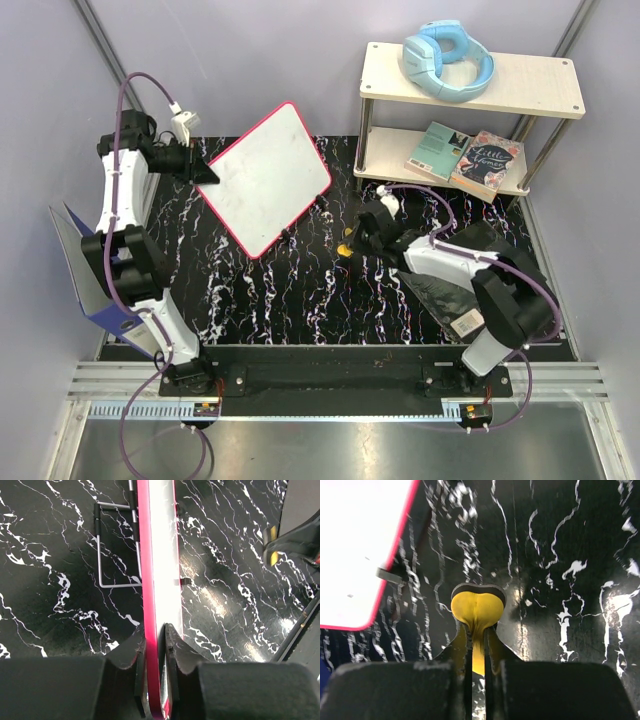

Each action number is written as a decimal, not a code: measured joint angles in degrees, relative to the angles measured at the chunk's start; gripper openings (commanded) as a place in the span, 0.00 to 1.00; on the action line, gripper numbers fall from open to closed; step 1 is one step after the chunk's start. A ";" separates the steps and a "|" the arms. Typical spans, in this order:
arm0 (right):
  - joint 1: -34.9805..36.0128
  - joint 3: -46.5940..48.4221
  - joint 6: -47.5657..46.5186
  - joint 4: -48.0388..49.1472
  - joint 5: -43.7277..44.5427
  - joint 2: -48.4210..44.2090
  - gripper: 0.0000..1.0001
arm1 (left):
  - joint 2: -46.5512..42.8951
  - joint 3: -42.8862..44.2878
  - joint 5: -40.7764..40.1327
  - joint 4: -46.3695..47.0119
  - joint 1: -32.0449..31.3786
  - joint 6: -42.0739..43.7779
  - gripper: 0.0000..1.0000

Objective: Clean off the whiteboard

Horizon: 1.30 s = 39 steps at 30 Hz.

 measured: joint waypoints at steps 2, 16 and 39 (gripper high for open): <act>-0.11 0.04 -0.02 -0.02 -1.31 2.47 0.00 | 1.16 0.74 0.46 0.17 0.22 -0.72 0.00; -0.31 7.87 0.33 1.36 -13.92 17.25 0.47 | 5.07 1.86 2.51 3.65 0.68 -3.63 0.18; -0.46 10.71 -1.86 -0.61 -14.53 17.18 0.73 | 9.11 -0.09 -10.86 9.40 0.02 2.62 0.70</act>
